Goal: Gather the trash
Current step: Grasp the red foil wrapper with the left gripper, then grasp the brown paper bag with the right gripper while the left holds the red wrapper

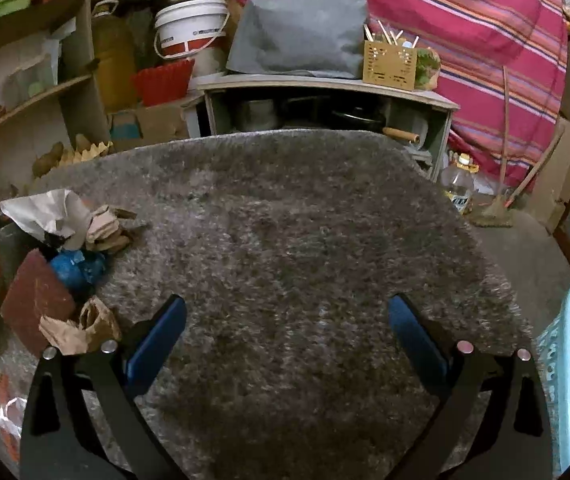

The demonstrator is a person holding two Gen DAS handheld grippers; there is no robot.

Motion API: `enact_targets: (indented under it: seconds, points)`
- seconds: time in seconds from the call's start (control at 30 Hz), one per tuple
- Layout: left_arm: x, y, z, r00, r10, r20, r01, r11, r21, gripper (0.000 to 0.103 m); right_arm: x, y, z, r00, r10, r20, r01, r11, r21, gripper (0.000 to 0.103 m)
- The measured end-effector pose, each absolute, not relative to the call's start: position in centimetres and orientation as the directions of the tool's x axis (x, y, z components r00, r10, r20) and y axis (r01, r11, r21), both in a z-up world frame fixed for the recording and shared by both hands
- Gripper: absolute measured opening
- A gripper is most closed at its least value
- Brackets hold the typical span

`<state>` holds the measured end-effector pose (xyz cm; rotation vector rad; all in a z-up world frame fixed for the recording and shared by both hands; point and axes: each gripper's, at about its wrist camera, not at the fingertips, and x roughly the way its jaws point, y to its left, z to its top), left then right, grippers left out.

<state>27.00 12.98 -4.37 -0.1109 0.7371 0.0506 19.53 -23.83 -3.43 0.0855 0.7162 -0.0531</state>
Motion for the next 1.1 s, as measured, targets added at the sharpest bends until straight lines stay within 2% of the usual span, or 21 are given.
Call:
enact_targets:
  seconds: [0.07,0.2,0.4,0.53,0.8,1.0,1.1]
  points:
    - [27.5,12.7,-5.1,0.72,0.018,-0.694,-0.078,0.995,-0.055,0.071,19.7,-24.1,-3.6,0.748,-0.012,-0.663,0.084,0.994,0.077,0.099]
    - [27.5,11.3,-5.5,0.721,0.056,-0.691,-0.052,0.998,0.027,0.066,19.8,-24.2,-3.7,0.747,-0.01,-0.664,0.087,0.993,0.083,0.099]
    - [26.8,10.9,-5.1,0.737,0.059,-0.673,-0.036,0.998,0.049,0.048,19.3,-23.3,-3.2,0.76,-0.015,-0.65,0.066,0.996,0.054,0.099]
    - [25.5,11.0,-4.3,0.75,0.061,-0.659,-0.037,0.998,0.051,0.035,18.5,-22.2,-2.4,0.775,0.03,-0.631,0.023,0.997,0.075,0.099]
    - [21.7,11.8,-2.7,0.778,0.072,-0.625,-0.064,0.997,0.036,0.034,17.0,-18.0,-1.6,0.776,0.109,-0.622,-0.085,0.994,0.068,0.099]
    - [18.8,11.6,-2.3,0.788,0.076,-0.611,-0.059,0.997,0.048,0.034,16.4,-14.4,-1.9,0.766,0.087,-0.637,-0.132,0.991,-0.023,0.099]
    - [17.6,11.1,-1.9,0.796,0.079,-0.6,-0.046,0.996,0.07,0.034,16.7,-13.1,-2.6,0.762,0.033,-0.647,-0.126,0.987,-0.097,0.099]
